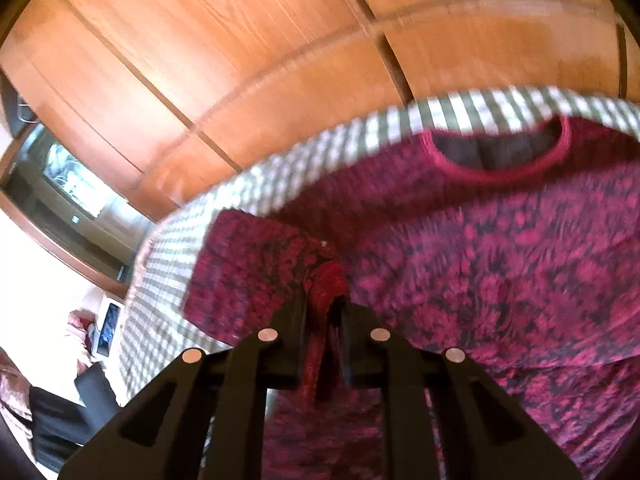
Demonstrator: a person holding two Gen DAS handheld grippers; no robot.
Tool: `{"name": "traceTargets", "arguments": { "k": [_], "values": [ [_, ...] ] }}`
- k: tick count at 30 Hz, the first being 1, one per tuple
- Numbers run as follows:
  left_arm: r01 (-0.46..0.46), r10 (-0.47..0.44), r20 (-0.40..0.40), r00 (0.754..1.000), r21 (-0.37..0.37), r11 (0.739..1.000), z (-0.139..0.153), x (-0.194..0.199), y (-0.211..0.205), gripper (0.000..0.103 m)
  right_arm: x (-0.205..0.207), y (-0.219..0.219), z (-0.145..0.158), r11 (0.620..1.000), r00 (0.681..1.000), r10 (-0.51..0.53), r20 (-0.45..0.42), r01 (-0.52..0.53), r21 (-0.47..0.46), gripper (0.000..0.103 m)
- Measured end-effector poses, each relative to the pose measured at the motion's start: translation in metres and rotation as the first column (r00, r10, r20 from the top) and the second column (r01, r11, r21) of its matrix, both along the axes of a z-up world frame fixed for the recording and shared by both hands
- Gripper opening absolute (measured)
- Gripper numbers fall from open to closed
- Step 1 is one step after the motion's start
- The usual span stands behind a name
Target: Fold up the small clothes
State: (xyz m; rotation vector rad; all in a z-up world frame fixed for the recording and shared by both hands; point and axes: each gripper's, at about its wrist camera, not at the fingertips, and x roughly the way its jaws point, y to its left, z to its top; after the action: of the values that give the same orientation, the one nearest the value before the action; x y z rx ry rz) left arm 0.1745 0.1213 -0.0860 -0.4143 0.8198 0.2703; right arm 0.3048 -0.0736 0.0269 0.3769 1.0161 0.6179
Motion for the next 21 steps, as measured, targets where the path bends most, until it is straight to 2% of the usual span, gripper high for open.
{"name": "traceTargets", "arguments": {
  "k": [6, 10, 14, 16, 18, 21],
  "values": [
    [-0.050, 0.049, -0.026, 0.998, -0.010, 0.999, -0.004, 0.010, 0.013, 0.066, -0.007, -0.031, 0.052, 0.996, 0.991, -0.061, 0.116, 0.053, 0.066, 0.011],
    [-0.059, 0.057, -0.054, 0.997, -0.041, 0.997, -0.008, 0.021, 0.012, 0.066, -0.011, -0.057, 0.075, 0.993, 0.977, -0.115, 0.179, 0.106, 0.059, 0.010],
    [-0.025, 0.023, -0.046, 0.999, -0.049, 0.998, -0.004, 0.031, -0.004, 0.066, -0.010, -0.095, 0.081, 0.982, 0.961, -0.186, 0.204, 0.181, 0.043, 0.010],
    [0.000, -0.001, -0.040, 0.999, -0.021, 1.000, 0.000, 0.037, -0.016, 0.066, -0.009, -0.119, 0.079, 0.972, 0.951, -0.234, 0.203, 0.231, 0.041, 0.010],
    [0.004, -0.002, -0.050, 0.999, 0.038, 0.999, 0.002, 0.046, -0.026, 0.066, -0.010, -0.140, 0.077, 0.962, 0.942, -0.273, 0.196, 0.271, 0.038, 0.010],
    [-0.014, 0.018, -0.084, 0.996, 0.058, 0.998, -0.003, 0.058, -0.028, 0.066, -0.012, -0.164, 0.069, 0.947, 0.928, -0.318, 0.193, 0.322, 0.011, 0.010]
  ]
}}
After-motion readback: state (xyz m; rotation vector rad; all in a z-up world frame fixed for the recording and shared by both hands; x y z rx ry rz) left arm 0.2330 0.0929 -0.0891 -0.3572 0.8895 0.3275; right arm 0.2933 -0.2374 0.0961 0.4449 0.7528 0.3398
